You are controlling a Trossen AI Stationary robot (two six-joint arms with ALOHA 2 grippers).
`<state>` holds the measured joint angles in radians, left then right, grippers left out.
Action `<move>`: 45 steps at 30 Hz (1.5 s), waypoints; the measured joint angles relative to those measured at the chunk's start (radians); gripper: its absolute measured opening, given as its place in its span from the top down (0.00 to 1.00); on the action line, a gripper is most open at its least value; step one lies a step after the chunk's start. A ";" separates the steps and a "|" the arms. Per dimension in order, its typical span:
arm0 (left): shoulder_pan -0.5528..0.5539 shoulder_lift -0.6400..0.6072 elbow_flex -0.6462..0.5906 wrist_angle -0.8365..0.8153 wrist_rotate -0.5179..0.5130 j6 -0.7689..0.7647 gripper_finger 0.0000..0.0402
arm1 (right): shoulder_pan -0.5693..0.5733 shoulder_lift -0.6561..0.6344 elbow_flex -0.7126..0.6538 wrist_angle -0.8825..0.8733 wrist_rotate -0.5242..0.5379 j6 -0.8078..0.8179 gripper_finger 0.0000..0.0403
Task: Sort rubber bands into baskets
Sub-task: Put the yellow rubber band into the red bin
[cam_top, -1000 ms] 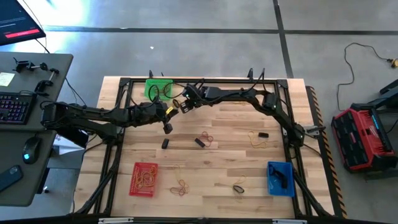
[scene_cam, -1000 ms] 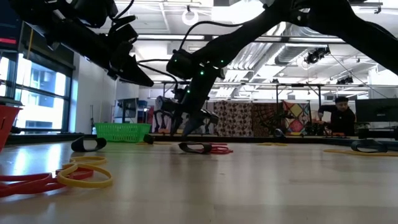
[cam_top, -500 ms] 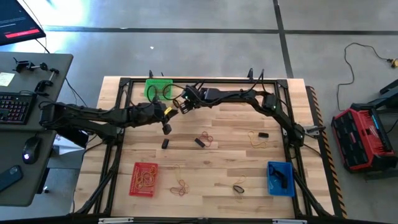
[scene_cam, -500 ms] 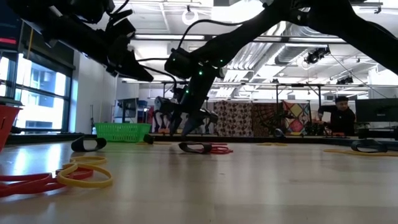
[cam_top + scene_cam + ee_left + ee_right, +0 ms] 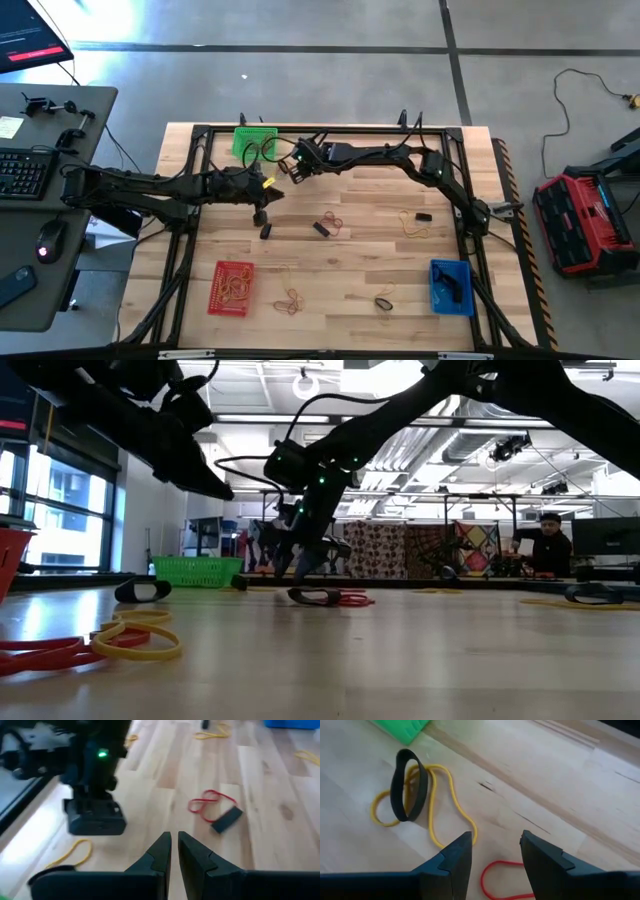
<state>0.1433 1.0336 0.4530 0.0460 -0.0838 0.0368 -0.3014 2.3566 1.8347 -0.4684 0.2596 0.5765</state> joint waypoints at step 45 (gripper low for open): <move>0.000 -0.235 -0.193 0.139 -0.010 -0.061 0.99 | 0.033 0.008 -0.005 0.094 -0.018 -0.091 0.70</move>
<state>0.1436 0.7982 0.2596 0.1855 -0.0933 -0.0245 -0.2679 2.3642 1.8297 -0.3745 0.2413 0.4855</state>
